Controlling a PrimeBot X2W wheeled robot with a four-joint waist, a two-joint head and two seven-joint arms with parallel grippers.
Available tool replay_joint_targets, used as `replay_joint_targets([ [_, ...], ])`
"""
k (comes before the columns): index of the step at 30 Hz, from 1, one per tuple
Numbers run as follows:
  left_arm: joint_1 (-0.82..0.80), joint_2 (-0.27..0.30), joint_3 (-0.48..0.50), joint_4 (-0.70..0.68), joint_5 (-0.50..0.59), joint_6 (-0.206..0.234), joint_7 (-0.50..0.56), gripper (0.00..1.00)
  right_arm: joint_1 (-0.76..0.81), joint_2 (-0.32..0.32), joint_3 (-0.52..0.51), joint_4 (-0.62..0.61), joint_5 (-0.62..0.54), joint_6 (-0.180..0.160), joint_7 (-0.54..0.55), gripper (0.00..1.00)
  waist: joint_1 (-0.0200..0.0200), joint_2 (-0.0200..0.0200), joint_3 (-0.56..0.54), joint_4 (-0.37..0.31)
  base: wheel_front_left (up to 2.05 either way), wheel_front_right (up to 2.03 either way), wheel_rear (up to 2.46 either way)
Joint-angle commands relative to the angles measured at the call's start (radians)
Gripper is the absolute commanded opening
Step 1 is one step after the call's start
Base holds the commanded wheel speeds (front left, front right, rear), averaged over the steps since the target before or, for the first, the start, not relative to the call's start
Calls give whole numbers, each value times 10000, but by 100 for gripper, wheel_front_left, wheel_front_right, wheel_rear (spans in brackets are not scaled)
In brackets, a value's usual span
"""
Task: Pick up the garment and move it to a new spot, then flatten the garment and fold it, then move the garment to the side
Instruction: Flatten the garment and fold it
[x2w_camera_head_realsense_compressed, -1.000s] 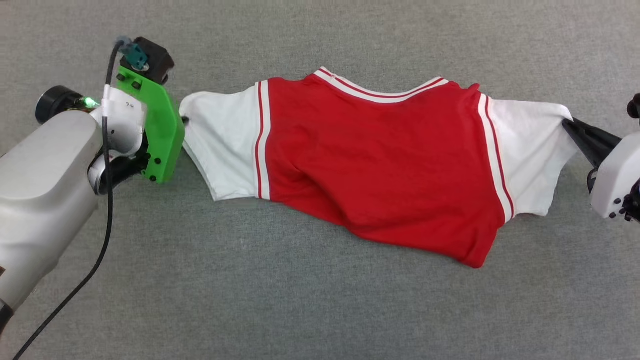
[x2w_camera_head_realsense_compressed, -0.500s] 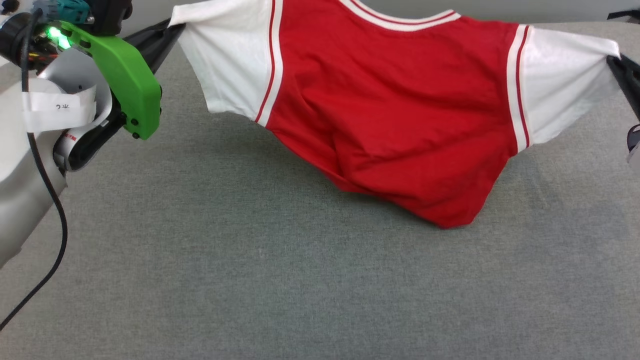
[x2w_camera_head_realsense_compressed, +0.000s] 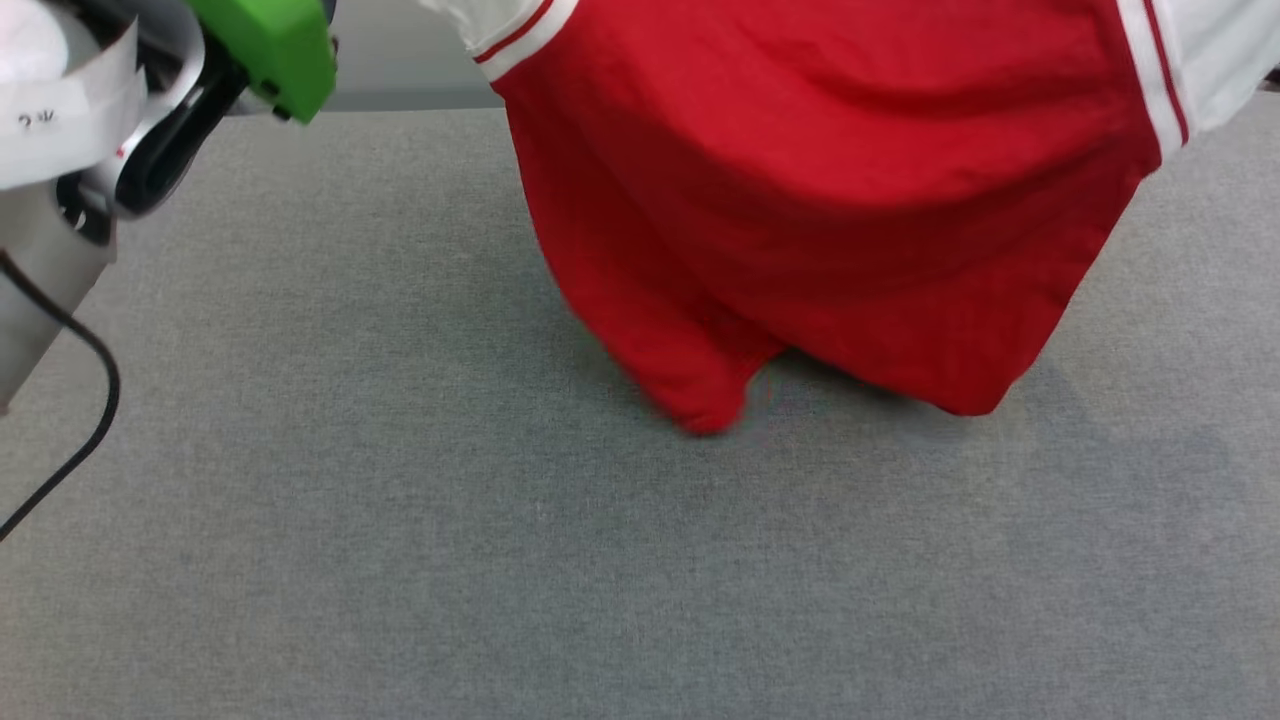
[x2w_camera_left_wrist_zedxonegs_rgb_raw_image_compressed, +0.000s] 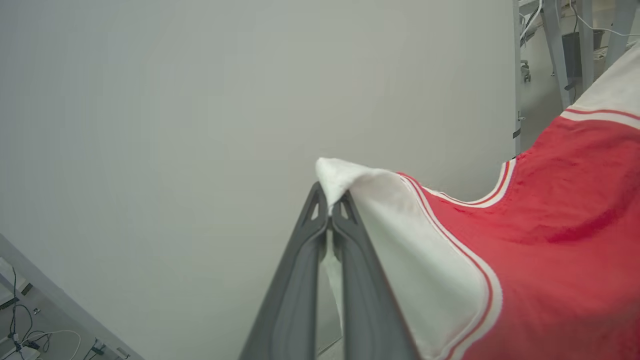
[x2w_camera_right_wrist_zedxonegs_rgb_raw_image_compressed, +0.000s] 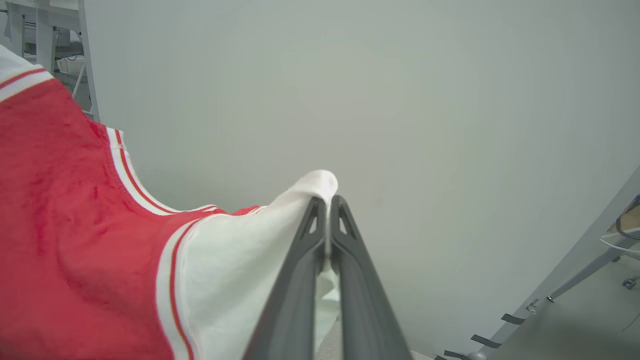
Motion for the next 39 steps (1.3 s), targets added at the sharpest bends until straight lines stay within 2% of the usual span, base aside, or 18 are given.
replay_joint_targets([
  [1,-309,-178,50,53,62,47,-5,0,-319,85,-36,-70,-63,-9,120,0,0,0,102,13,0,0,0],
  [7,-1334,-749,176,752,239,-90,66,0,-1608,381,63,283,-188,-9,692,0,0,0,754,1,0,0,0],
  [11,-2311,-1207,297,1583,444,-267,27,0,-3006,547,194,842,-253,-9,968,0,0,0,1482,2,0,0,0],
  [16,-3865,-1728,421,2679,1138,-472,-510,0,-5058,903,484,1817,-403,-9,1111,0,0,0,2364,-48,0,0,0],
  [22,-5430,-2180,580,3482,1760,-455,-1055,0,-7556,1312,991,3214,-906,-9,783,0,0,0,3193,-101,0,0,0],
  [26,-6178,-2352,750,3757,1999,-229,-1312,0,-9131,1466,1133,4163,-1234,-9,316,0,0,0,3597,-41,0,0,0],
  [27,-6593,-2443,910,3880,2034,-152,-1517,0,-10048,1602,1297,4819,-1493,-9,-100,0,0,0,3846,-3,0,0,0],
  [33,-6961,-2532,929,4291,2051,-327,-1689,0,-11007,2165,1875,5919,-1455,-9,-515,0,0,0,4272,-8,0,0,0],
  [39,-6338,-2539,745,4754,1901,-621,-1994,0,-10781,2478,2722,6685,-1199,-9,-1133,0,0,0,4540,-10,0,0,0],
])
